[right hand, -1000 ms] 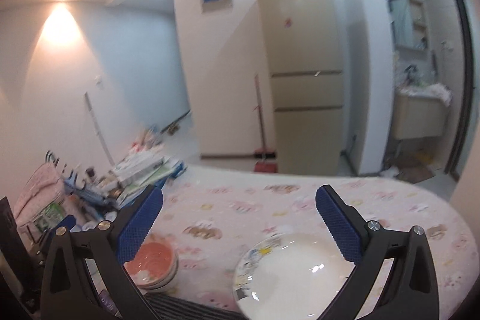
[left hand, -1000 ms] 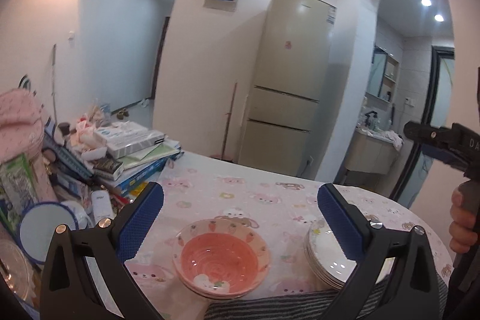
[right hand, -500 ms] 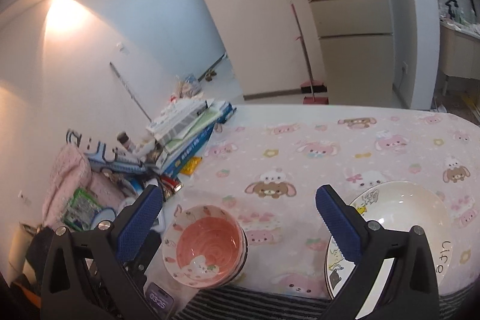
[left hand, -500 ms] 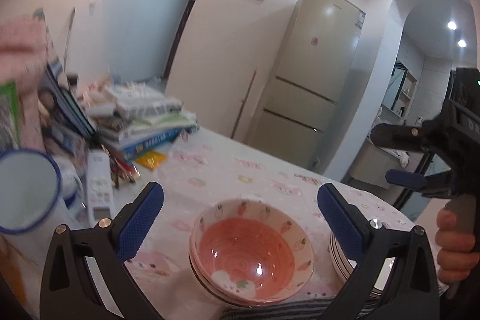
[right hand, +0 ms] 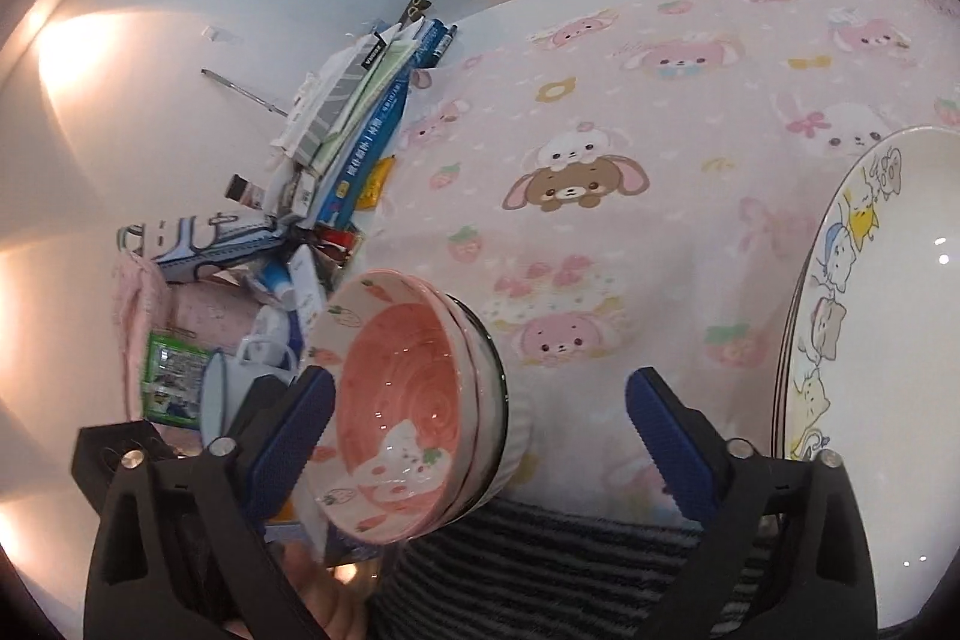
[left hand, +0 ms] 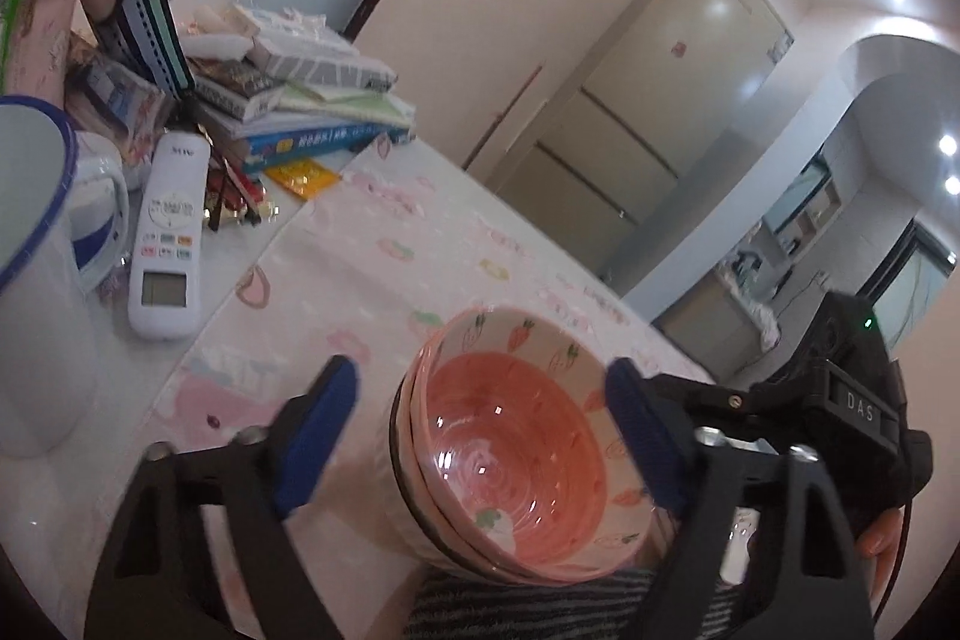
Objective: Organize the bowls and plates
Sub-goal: 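Close the left tool on the rim of the pink bowl stack, then lift the pink bowls with the left tool and carry them over the plates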
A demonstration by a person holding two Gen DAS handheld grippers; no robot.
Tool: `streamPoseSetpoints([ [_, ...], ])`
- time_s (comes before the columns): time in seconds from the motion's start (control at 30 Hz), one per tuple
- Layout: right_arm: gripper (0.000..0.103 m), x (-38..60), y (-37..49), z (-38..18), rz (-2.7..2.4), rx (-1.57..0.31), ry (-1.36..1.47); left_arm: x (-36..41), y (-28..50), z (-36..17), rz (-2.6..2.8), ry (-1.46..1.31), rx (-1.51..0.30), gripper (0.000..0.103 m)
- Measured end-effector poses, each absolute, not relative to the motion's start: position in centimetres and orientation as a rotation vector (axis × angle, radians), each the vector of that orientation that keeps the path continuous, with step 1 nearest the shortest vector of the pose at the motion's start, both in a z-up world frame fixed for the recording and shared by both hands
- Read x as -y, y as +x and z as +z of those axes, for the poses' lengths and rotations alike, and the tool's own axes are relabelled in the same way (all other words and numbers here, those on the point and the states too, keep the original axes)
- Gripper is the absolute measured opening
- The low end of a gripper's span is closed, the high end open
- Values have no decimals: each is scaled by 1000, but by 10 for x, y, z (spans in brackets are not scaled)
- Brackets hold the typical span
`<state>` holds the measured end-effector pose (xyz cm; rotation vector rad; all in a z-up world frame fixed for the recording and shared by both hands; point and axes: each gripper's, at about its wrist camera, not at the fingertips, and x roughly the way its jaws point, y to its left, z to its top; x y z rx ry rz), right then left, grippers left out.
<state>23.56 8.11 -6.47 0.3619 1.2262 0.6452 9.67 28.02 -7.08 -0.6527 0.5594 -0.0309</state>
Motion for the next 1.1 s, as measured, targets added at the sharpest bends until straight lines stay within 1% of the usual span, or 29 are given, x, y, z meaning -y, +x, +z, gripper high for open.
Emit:
streamPoseSetpoints([
  [0.03, 90, -85, 234, -67, 641, -1231, 343, -279, 99, -74, -38, -660, -583, 71],
  [0.07, 86, -87, 234, -70, 637, -1232, 335, -279, 100, -76, -41, -667, -599, 69],
  [0.1, 79, -88, 233, -72, 630, -1236, 333, -280, 101, -78, -32, -669, -614, 67],
  [0.13, 75, -90, 233, -76, 624, -1243, 333, -281, 102, -79, -11, -666, -629, 62],
  [0.17, 70, -91, 233, -79, 624, -1251, 334, -281, 103, -82, 7, -664, -648, 52],
  [0.2, 63, -93, 233, -82, 625, -1258, 332, -281, 104, -85, 13, -668, -669, 45],
  [0.23, 57, -95, 233, -85, 627, -1266, 325, -282, 106, -88, 20, -674, -694, 39],
  [0.27, 47, -98, 233, -89, 633, -1277, 317, -282, 106, -91, 27, -679, -708, 34],
  [0.3, 42, -101, 233, -93, 645, -1288, 314, -284, 106, -93, 33, -685, -714, 32],
  [0.33, 41, -103, 233, -96, 653, -1296, 313, -286, 105, -94, 31, -699, -715, 31],
  [0.4, 36, -105, 231, -100, 648, -1293, 310, -287, 104, -97, 21, -720, -724, 31],
  [0.5, 33, -105, 229, -98, 646, -1276, 300, -287, 105, -100, 17, -725, -742, 32],
  [0.57, 32, -104, 229, -98, 644, -1276, 312, -288, 110, -105, -4, -746, -768, 43],
  [0.63, 32, -102, 229, -98, 643, -1279, 322, -288, 114, -111, -45, -785, -799, 48],
  [0.67, 32, -102, 229, -98, 644, -1279, 319, -289, 114, -111, -50, -790, -803, 48],
  [0.8, 32, -102, 229, -98, 647, -1277, 322, -288, 113, -109, -44, -785, -801, 46],
  [0.9, 32, -105, 226, -94, 649, -1250, 294, -289, 112, -109, -23, -794, -799, 40],
  [0.97, 32, -110, 220, -88, 651, -1209, 240, -292, 111, -110, 1, -794, -799, 32],
  [1.1, 32, -113, 218, -85, 633, -1205, 219, -294, 108, -112, 2, -801, -792, 31],
])
